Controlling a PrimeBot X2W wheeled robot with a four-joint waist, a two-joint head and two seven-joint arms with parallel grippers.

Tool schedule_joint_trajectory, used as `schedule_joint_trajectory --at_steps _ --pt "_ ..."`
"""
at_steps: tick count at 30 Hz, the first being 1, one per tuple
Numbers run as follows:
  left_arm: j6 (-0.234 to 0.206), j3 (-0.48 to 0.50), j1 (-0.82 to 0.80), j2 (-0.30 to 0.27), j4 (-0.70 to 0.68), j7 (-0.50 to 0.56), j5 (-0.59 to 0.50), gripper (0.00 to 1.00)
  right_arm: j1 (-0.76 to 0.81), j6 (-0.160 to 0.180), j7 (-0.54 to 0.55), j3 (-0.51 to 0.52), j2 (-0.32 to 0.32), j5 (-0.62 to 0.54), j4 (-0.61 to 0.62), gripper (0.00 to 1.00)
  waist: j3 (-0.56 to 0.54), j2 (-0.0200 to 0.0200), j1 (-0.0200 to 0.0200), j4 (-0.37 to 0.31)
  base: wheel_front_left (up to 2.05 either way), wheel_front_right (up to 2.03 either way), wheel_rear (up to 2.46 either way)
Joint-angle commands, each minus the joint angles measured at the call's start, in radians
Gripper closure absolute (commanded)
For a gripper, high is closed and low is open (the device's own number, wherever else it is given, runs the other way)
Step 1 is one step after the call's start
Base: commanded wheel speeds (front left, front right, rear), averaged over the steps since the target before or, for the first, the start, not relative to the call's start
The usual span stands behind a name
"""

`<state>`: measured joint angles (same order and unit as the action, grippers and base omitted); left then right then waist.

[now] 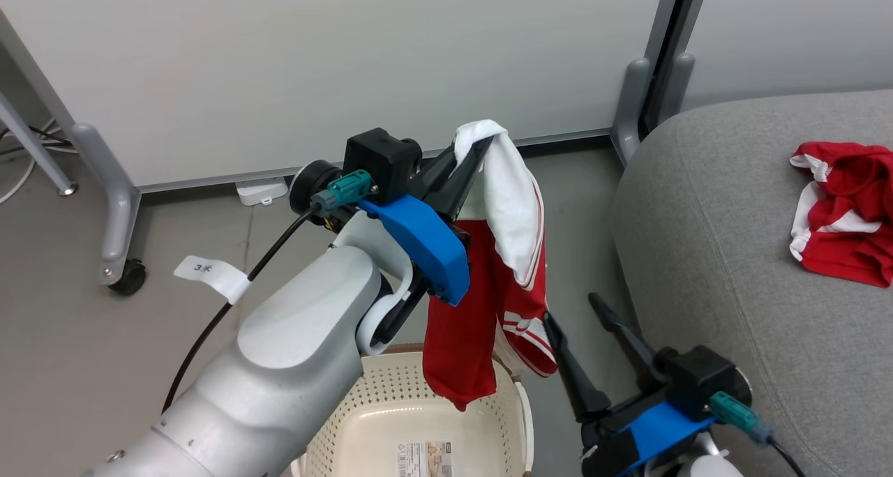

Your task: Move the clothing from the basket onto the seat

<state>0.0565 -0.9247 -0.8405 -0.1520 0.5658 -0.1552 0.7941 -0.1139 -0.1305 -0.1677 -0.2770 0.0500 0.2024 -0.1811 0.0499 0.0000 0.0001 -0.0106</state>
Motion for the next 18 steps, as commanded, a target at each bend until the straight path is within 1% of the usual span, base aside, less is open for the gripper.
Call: schedule_joint_trajectory --at_steps 1,9,18 --pt "-0.001 -0.002 -0.017 0.003 0.001 -0.001 0.007 1.00 -0.013 0.000 0.004 -0.012 0.001 0.002 -0.006 0.00 0.001 0.0000 -0.0001 0.000 0.00 0.00 0.00" --pt "0.005 -0.012 -0.022 0.015 0.007 -0.001 0.008 1.00 -0.087 0.000 0.010 -0.082 0.001 0.008 -0.075 0.00 0.012 0.0000 -0.0001 0.001 0.00 0.00 0.00" --pt "0.014 -0.028 -0.029 0.027 0.016 -0.001 0.010 1.00 -0.233 0.000 -0.021 -0.106 0.001 0.028 -0.229 0.00 0.020 0.0000 -0.0001 0.003 0.00 0.00 0.00"
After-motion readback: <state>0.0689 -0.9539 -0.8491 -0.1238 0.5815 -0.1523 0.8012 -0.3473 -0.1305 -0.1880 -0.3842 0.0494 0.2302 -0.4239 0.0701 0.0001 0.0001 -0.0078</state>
